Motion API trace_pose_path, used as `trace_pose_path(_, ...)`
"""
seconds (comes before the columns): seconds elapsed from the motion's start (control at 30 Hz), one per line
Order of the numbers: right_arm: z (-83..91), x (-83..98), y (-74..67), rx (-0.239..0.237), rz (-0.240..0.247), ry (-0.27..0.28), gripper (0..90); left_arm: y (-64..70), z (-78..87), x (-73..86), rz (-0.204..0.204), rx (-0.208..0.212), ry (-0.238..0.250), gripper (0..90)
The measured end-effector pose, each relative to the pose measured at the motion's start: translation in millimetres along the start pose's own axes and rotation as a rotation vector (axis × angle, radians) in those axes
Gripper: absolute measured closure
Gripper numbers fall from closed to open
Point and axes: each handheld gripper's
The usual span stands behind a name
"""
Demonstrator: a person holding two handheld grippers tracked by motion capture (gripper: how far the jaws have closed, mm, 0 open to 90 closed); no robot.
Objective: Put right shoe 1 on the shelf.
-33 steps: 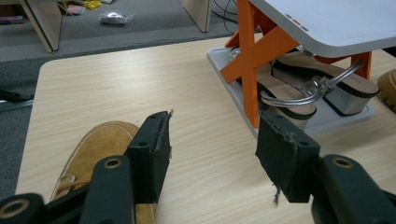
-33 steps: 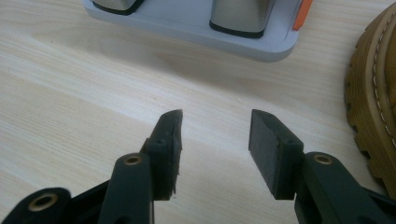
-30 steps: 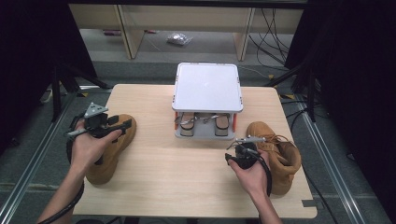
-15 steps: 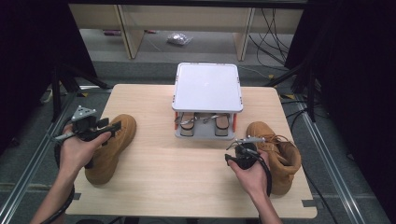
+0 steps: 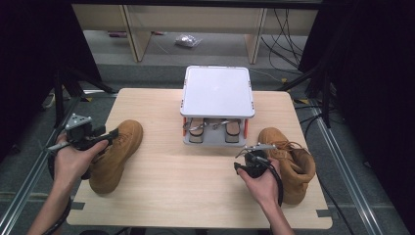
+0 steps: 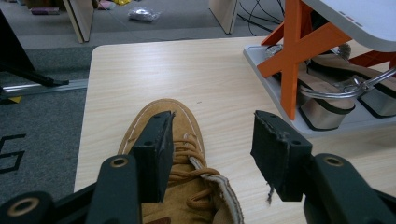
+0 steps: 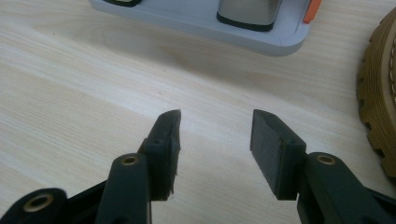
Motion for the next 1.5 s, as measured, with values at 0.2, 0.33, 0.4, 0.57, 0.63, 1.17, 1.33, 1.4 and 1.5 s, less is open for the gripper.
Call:
trace_pose_path(0.2,0.7,-0.7,-2.1,0.008,-0.009,-0.006,53.0,-3.9,0.8,2.7,0.008,-0.008,-0.007,47.5)
trace_pose_path(0.33,-0.7,-0.3,-1.9,-0.006,0.001,-0.006,52.9,-8.0,3.1,4.0,0.011,-0.019,-0.013,47.6)
trace_pose_path(0.4,-0.9,-0.2,-2.6,-0.003,0.000,-0.009,52.8,-10.1,5.0,4.6,0.014,-0.024,-0.014,47.6)
trace_pose_path(0.57,-0.7,-0.8,-3.9,0.004,0.006,-0.009,52.7,-17.7,9.3,6.9,0.023,-0.039,-0.016,47.7)
trace_pose_path(0.63,-1.3,-1.3,-4.0,-0.006,0.005,-0.008,52.6,-20.9,10.6,7.9,0.025,-0.050,-0.023,47.8)
trace_pose_path(1.17,-4.1,-0.7,-5.8,-0.018,-0.001,-0.015,52.3,-50.5,18.6,17.7,0.069,-0.146,-0.066,48.3)
trace_pose_path(1.33,-4.8,-0.7,-6.3,-0.008,0.014,-0.025,52.2,-55.6,13.4,23.4,0.082,-0.152,-0.106,48.4)
trace_pose_path(1.4,-5.0,-0.7,-6.5,-0.009,0.014,-0.025,52.2,-57.9,9.4,26.0,0.088,-0.151,-0.121,48.7)
trace_pose_path(1.5,-5.2,-0.5,-6.7,-0.008,0.013,-0.027,52.1,-60.2,5.0,28.4,0.087,-0.149,-0.154,49.2)
Point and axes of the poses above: each handheld gripper's, and its own axes: z roughly backward along the jaws, x roughly out of its underside, y roughly to its right, and after that the axes turned 3 degrees about y, right-handed
